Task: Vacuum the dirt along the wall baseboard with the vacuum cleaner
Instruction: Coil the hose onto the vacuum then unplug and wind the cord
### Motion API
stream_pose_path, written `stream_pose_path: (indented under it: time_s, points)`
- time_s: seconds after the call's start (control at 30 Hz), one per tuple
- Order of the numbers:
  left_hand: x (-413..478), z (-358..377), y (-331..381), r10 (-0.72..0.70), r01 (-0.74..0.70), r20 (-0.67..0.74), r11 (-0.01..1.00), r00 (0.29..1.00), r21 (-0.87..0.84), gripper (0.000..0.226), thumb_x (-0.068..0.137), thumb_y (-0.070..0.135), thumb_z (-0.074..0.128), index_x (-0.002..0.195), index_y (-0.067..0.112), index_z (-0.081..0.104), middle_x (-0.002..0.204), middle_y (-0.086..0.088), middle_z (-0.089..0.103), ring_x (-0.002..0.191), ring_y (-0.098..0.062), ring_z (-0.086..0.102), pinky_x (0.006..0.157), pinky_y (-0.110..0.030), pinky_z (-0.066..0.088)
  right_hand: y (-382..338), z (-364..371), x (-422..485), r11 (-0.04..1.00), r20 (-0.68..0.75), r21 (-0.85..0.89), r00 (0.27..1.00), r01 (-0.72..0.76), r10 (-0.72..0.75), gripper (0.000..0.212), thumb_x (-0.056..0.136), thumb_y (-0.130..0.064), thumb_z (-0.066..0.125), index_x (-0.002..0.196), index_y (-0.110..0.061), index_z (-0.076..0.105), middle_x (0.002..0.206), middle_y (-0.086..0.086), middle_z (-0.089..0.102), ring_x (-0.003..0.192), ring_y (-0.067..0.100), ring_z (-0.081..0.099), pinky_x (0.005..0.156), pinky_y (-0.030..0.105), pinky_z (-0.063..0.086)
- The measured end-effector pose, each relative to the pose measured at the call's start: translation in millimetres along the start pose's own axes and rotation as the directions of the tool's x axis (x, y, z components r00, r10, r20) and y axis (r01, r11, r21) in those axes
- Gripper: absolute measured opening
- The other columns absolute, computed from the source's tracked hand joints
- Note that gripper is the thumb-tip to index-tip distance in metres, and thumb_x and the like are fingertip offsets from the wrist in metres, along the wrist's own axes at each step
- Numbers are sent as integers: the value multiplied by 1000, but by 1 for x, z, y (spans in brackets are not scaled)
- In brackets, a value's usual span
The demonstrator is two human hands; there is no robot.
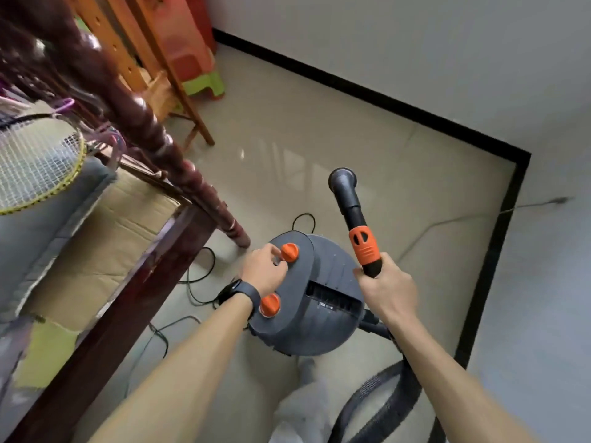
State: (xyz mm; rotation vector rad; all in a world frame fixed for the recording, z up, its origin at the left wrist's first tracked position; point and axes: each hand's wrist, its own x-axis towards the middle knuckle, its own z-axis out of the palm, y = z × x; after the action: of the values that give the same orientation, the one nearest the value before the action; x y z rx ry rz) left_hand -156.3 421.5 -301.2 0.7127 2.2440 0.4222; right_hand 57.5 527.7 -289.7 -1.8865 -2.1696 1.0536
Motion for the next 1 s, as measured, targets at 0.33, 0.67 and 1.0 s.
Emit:
stream_pose_path:
  time_s: [0.33,0.67,1.0]
  points:
    - [69,54,-31,9,-20,-97,993,995,-113,30,89,39,63,116,28,58,108,6,59,108,-22,58,88,-31,44,20,90,75,979,119,80,977,-185,175,29,89,-48,70,93,-22,58,78,-1,61,81,28,54,72,34,38]
    - [78,80,-53,84,-117,-250,986,965,-122,36,91,49,63,124,36,62,120,9,62,111,-17,52,95,-29,41,42,118,84,989,86,3,986,-145,145,26,90,-43,69,89,-22,53,77,0,56,77,30,52,69,35,35]
    - [68,103,-36,-110,43,-372,982,922,-183,40,92,52,60,129,36,60,121,7,65,116,-17,52,87,-25,36,52,105,77,1000,201,1,980,-13,13,25,92,-39,64,86,-21,47,86,7,62,81,34,55,69,37,37]
